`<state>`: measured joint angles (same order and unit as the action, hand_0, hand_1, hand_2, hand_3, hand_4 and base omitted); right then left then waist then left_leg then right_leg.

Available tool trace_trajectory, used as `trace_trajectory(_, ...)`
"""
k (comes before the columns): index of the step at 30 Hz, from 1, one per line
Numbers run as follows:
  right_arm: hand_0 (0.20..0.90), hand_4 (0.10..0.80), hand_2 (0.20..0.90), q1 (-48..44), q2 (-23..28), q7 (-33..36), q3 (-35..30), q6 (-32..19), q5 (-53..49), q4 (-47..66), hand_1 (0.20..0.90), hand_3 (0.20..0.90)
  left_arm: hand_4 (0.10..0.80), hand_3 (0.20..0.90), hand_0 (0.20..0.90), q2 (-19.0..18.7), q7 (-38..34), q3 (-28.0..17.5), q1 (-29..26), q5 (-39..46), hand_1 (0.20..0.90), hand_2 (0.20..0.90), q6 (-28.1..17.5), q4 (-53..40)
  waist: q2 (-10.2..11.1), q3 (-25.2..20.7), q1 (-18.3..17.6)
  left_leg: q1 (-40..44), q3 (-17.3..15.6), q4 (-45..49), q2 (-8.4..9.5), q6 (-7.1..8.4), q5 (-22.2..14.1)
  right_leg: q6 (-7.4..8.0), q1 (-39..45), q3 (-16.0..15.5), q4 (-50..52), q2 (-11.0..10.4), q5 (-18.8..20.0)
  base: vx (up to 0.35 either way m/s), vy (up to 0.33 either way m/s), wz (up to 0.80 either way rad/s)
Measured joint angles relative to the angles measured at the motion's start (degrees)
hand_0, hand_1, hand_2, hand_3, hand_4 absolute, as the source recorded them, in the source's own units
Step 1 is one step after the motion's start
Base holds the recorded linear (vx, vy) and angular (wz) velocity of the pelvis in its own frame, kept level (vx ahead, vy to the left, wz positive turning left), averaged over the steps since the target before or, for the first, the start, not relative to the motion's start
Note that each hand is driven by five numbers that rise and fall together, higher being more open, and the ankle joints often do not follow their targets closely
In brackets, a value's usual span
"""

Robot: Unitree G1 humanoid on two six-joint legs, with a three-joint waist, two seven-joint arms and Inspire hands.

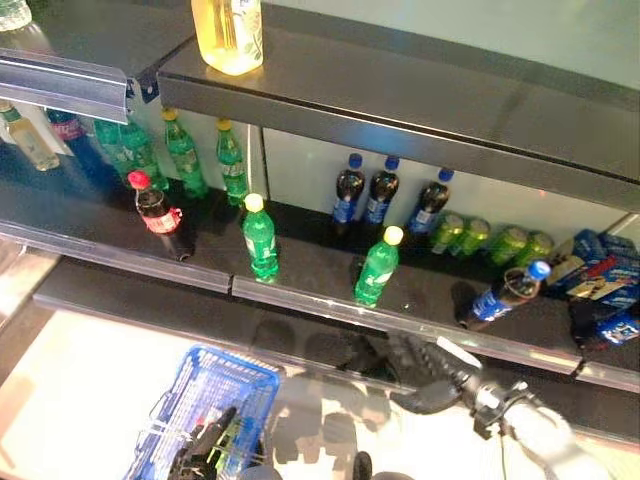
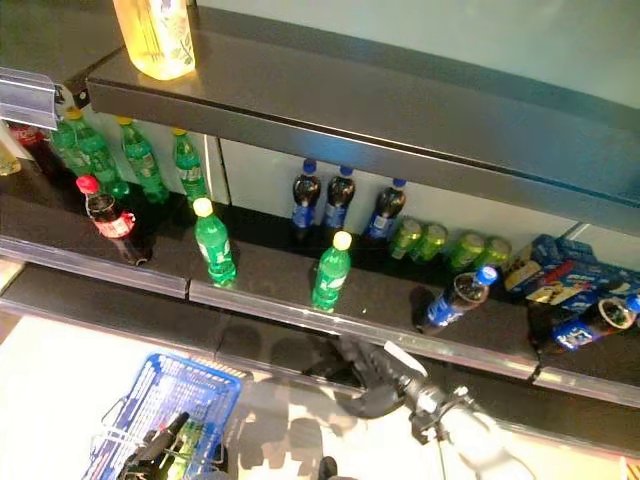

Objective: Pick up the drink and place into the basket.

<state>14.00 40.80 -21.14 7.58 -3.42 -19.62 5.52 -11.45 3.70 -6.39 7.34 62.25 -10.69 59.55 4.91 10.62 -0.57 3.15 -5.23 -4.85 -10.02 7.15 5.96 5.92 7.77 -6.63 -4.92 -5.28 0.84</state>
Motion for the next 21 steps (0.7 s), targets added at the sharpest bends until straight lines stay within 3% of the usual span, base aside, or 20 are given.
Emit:
trace_trajectory(4,0.9,0.8,0.9,-0.68,-3.05,1.73,-4.32,-4.87,-5.21,5.15,0.9,0.9,0.1,0.2,0.3,0.84,0.0,-1.17,0.94,-0.67,0.3,0.3,-0.01,0.11,-0.05,-0.59,-0.62,0.37,-0.09,-0.02,0.57,-0.4,-0.34,0.39,0.77,-0.7,0.01,-0.88,-0.29,0.03,0.03,0.08)
trace_trajectory(10,0.9,0.8,0.9,-1.0,-6.47,9.58,-4.38,-8.28,-4.1,8.22,0.9,0.9,0.1,0.2,0.3,1.69,0.0,-0.97,2.9,-0.67,0.3,0.3,0.06,0.12,-0.58,-2.88,-1.41,0.47,-0.09,-0.01,1.99,-1.06,-0.67,1.26,0.11,-0.73,1.92,-2.45,-1.31,0.041,0.076,0.02)
trace_trajectory(21,0.9,0.8,0.9,-5.61,-10.67,33.87,1.97,-8.35,4.7,1.73,0.9,0.9,0.1,0.2,0.3,4.06,-0.35,5.13,0.33,-0.58,0.3,0.3,-0.47,-0.29,-3.96,-1.78,-1.05,-3.35,1.37,2.71,3.65,-1.82,-0.74,2.13,-4.98,-1.2,9.17,-4.51,-4.44,-0.016,0.087,0.08)
